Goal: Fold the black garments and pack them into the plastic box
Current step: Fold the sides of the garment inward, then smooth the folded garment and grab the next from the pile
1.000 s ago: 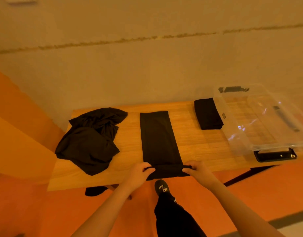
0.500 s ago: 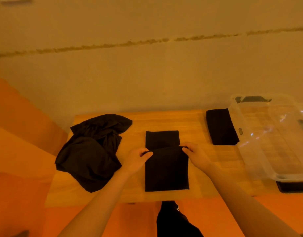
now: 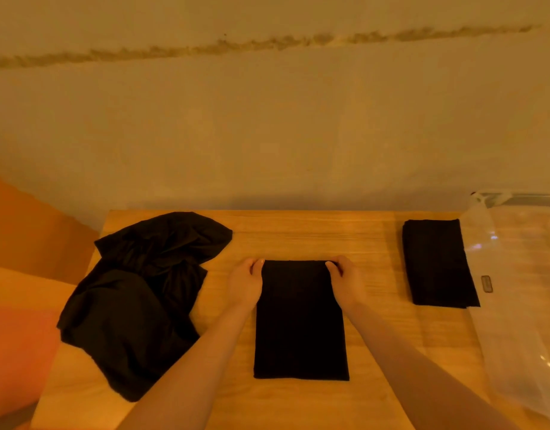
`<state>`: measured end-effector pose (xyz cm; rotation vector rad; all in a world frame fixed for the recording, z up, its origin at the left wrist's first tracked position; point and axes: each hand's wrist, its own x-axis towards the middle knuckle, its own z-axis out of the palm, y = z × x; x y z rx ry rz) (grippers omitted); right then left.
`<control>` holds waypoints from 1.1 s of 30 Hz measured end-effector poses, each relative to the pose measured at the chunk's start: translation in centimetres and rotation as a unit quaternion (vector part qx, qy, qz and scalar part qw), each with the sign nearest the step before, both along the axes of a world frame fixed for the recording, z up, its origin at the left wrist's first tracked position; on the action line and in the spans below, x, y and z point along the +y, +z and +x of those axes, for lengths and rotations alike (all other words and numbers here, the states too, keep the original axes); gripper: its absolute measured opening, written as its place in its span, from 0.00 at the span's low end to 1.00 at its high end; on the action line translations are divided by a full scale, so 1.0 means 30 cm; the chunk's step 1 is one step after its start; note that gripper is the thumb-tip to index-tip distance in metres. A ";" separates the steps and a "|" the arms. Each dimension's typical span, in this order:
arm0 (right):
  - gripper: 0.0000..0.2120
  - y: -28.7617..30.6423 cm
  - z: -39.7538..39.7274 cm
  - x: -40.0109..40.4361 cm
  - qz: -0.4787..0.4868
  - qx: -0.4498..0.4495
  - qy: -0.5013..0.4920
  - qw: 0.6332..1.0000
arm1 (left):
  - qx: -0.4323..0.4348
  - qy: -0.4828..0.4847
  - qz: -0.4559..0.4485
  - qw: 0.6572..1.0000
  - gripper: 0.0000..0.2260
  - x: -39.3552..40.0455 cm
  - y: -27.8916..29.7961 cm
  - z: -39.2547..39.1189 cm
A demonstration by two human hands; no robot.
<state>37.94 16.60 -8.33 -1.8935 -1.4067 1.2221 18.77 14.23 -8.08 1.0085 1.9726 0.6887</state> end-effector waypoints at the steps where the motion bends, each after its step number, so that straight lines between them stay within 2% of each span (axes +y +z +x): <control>1: 0.05 0.000 -0.003 -0.003 0.003 0.002 -0.001 1.000 | 0.017 0.002 0.011 1.000 0.13 0.007 0.001 0.009; 4: 0.05 0.002 -0.002 -0.004 0.004 0.006 -0.015 1.000 | 0.053 0.002 0.027 0.998 0.11 0.023 0.004 0.028; 8: 0.04 0.010 -0.006 0.007 0.009 -0.038 0.002 0.999 | 0.073 -0.005 0.037 0.997 0.09 0.024 0.002 0.035; 11: 0.04 0.018 -0.014 0.008 0.024 -0.067 0.013 0.997 | 0.047 0.041 0.028 0.998 0.10 0.035 0.005 0.040; 13: 0.04 0.019 -0.010 0.005 0.028 -0.075 0.003 0.997 | -0.004 0.062 0.013 0.998 0.11 0.032 0.006 0.036; 15: 0.06 0.017 -0.004 -0.001 0.013 -0.072 -0.018 0.997 | -0.062 0.032 -0.002 0.998 0.15 0.005 0.005 0.026; 17: 0.09 0.023 0.001 -0.006 -0.007 -0.077 -0.036 0.996 | -0.057 0.014 -0.005 0.998 0.21 -0.031 -0.002 0.016; 19: 0.11 0.036 0.002 -0.017 -0.008 -0.088 -0.051 0.995 | -0.021 0.068 0.007 0.997 0.23 -0.063 0.010 0.016; 21: 0.14 0.049 0.000 -0.051 0.058 -0.139 -0.029 0.988 | 0.037 0.080 0.050 0.995 0.22 -0.102 0.024 0.028; 23: 0.17 0.048 -0.009 -0.126 0.170 -0.222 0.066 0.958 | 0.138 -0.035 0.128 0.981 0.20 -0.172 0.018 0.057; 25: 0.21 0.021 -0.025 -0.230 0.221 -0.288 0.176 0.915 | 0.242 -0.195 0.177 0.934 0.18 -0.258 -0.015 0.084; 26: 0.23 -0.001 -0.024 -0.276 0.212 -0.317 0.224 0.897 | 0.274 -0.258 0.165 0.911 0.19 -0.296 -0.039 0.090; 28: 0.26 -0.041 -0.004 -0.339 0.165 -0.356 0.285 0.874 | 0.315 -0.319 0.112 0.887 0.23 -0.349 -0.076 0.088; 33: 0.31 -0.053 0.076 -0.334 0.102 -0.415 0.320 0.845 | 0.383 -0.318 0.026 0.867 0.27 -0.368 -0.097 0.057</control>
